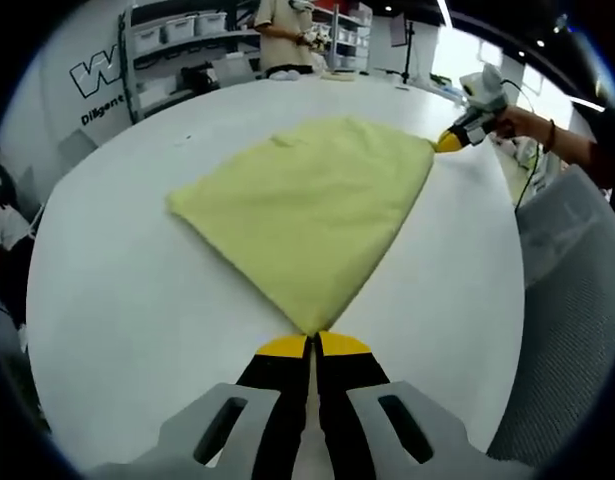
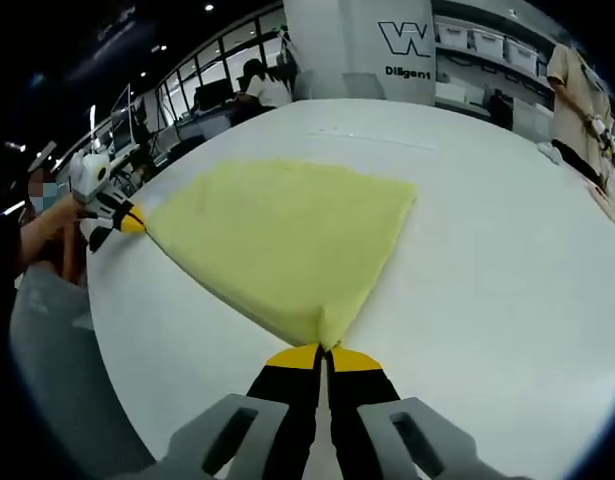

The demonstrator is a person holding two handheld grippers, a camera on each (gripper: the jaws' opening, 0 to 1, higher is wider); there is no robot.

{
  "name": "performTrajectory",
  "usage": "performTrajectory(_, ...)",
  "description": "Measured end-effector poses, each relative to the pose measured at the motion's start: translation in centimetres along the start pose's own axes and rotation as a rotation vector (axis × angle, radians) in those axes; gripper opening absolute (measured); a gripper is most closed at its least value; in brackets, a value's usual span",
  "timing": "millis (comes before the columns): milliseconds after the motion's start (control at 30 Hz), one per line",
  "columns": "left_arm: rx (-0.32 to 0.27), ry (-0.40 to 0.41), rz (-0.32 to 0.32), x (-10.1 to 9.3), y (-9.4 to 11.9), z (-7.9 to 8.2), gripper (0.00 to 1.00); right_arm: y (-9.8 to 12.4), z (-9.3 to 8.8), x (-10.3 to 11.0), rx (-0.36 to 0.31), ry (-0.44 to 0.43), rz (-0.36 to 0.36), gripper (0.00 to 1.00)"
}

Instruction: Fold the garment on the visible template until the final outline fits inside the template.

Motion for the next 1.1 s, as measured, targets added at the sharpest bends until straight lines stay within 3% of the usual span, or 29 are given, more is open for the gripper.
performTrajectory(333,0.014,0.028,0.003,-0.3,0.3,-0.7,0.0,0.1,-0.7,0.1,0.024,0.017,-0.018,0.0)
performTrajectory(400,0.009,0.061,0.017,-0.2,0.2,-0.7,0.0,0.0,-1.1,0.0,0.034,-0.026,-0.02,0.0)
performTrajectory(533,0.0,0.117,0.023,-0.1,0.1,-0.6,0.0,0.1,-0.9,0.1,0.018,-0.041,-0.023,0.0)
performTrajectory(700,0.002,0.119,0.006,-0.3,0.2,-0.7,0.0,0.3,-0.7,0.1,0.012,-0.036,-0.032,0.0)
performTrajectory(867,0.006,0.153,0.035,-0.1,0.5,-1.0,0.08,1.4,0.3,0.2,-0.022,-0.066,-0.064,0.0)
performTrajectory(933,-0.002,0.167,0.04,-0.2,0.7,-1.0,0.17,2.0,0.9,0.3,-0.049,-0.089,-0.075,0.05)
performTrajectory(1100,-0.078,0.255,0.036,-0.7,1.6,0.1,0.34,3.1,2.1,0.8,-0.103,-0.112,-0.094,0.32)
Point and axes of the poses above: the point that each gripper's makers call its tool centre point, and the gripper's own axes: y roughly backward along the fingers, x roughly to its left, z roughly out of its top, the point moved 2 cm from there along y, roughly backward along the fingers, and after that the axes turned 5 degrees about y, right-handed, at the moved point
